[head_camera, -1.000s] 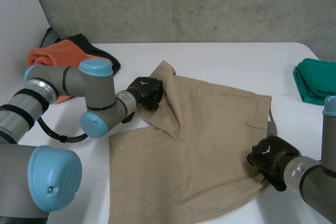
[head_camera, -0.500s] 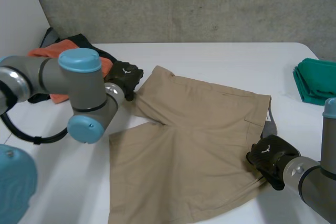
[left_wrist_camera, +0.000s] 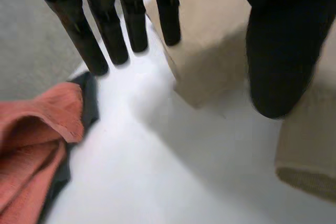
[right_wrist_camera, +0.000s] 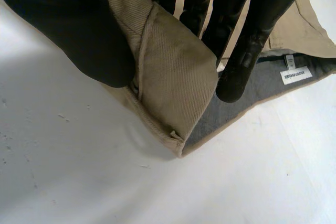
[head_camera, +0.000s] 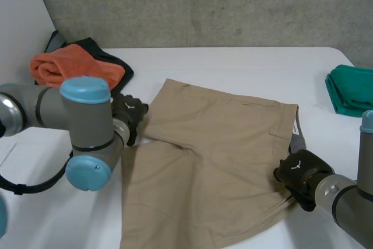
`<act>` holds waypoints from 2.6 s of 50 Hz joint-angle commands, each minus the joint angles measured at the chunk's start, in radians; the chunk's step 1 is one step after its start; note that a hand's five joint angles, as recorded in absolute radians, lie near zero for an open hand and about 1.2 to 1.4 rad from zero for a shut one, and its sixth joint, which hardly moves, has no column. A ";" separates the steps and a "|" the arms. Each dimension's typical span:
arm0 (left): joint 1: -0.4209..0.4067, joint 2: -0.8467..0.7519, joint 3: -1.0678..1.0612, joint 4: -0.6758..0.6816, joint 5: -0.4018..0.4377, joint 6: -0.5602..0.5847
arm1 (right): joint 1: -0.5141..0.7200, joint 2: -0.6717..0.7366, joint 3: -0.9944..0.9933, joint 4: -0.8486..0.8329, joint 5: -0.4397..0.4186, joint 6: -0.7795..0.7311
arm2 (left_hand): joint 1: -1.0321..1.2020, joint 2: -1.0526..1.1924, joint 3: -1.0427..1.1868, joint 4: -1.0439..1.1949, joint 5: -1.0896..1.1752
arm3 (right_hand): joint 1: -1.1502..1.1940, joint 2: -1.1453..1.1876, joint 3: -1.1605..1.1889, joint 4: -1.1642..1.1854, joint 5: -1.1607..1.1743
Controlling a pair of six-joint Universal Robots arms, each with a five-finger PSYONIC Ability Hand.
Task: Fold the laundry.
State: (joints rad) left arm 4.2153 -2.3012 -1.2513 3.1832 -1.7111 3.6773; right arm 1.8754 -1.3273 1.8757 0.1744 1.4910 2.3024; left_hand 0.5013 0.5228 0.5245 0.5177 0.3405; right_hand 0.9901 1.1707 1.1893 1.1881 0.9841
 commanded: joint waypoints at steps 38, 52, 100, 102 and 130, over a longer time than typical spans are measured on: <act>-0.221 0.402 -0.557 -0.186 -0.008 -0.433 | -0.142 0.030 -0.116 -0.107 -0.166 0.448 | 0.894 0.873 0.871 0.878 0.880 | 0.406 0.226 0.207 0.208 0.238; -0.357 0.535 -0.551 -0.356 -0.087 -0.034 | -0.162 -0.181 0.095 0.174 -0.149 -0.194 | 0.895 0.873 0.872 0.879 0.881 | 0.406 0.226 0.207 0.208 0.238; -0.207 -0.363 0.422 0.527 0.034 0.405 | -0.042 0.491 -0.577 -0.452 0.103 -0.048 | -0.327 -0.348 -0.350 -0.343 -0.341 | -0.816 -0.996 -1.015 -1.014 -0.984; -0.215 -0.334 0.386 0.560 0.031 0.391 | -0.044 0.462 -0.557 -0.449 0.103 -0.011 | -0.327 -0.348 -0.350 -0.343 -0.341 | -0.816 -0.996 -1.015 -1.014 -0.984; -0.152 0.203 -0.188 0.229 0.261 -0.361 | -0.191 0.246 -0.230 -0.171 -0.092 0.310 | -0.323 -0.345 -0.346 -0.339 -0.337 | -0.417 -0.598 -0.617 -0.615 -0.586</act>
State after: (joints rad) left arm 4.0269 -2.1545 -1.4022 3.5531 -1.5887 3.4716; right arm 1.6868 -1.1381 1.6302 0.0970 1.3970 2.6269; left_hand 0.1881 0.2046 0.2110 0.2045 0.0460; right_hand 0.2046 0.2234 0.2172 0.2377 0.0682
